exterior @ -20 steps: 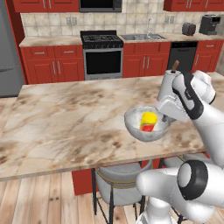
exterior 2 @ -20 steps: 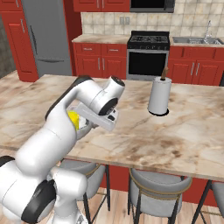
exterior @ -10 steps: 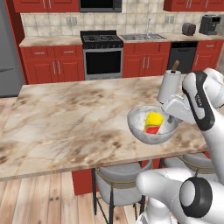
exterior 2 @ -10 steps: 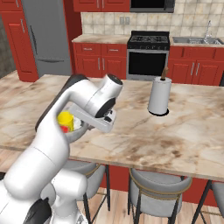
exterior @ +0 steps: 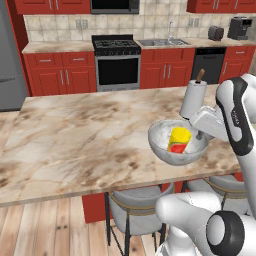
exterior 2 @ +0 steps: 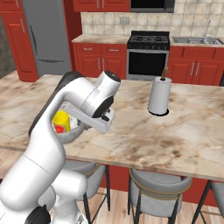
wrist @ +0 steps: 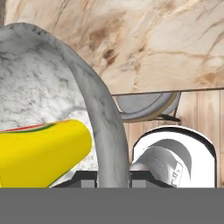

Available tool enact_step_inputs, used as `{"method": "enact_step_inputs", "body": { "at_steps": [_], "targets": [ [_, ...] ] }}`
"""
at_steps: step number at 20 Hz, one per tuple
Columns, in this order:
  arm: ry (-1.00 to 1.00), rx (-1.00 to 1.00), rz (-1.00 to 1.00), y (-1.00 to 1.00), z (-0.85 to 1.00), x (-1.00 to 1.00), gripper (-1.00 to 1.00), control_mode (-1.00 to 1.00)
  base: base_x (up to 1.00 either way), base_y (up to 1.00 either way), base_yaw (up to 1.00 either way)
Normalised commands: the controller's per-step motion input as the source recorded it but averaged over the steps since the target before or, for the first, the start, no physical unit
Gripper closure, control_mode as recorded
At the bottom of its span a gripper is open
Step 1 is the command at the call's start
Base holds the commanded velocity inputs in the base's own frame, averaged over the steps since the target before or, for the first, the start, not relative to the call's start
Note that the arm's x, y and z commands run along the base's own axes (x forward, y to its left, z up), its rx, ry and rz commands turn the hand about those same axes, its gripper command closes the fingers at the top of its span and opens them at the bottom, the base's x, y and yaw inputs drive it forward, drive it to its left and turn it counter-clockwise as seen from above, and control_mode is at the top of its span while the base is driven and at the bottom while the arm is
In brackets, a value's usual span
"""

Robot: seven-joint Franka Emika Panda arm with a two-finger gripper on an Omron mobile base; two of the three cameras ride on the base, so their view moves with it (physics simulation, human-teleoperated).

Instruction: Place the cup inside the bowl on the dining table and move the bowl to any counter.

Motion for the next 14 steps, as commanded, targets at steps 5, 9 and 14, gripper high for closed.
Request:
{"method": "enact_step_inputs", "body": {
  "at_steps": [5, 9, 14],
  "targets": [
    [0.00, 0.00, 0.00, 0.00, 0.00, -0.03, 1.00, -1.00, 0.00, 0.00, 0.00],
    [0.00, 0.00, 0.00, 0.00, 0.00, 0.00, 1.00, -1.00, 0.00, 0.00, 0.00],
    [0.00, 0.00, 0.00, 0.00, 0.00, 0.00, 1.00, -1.00, 0.00, 0.00, 0.00]
  ]
}}
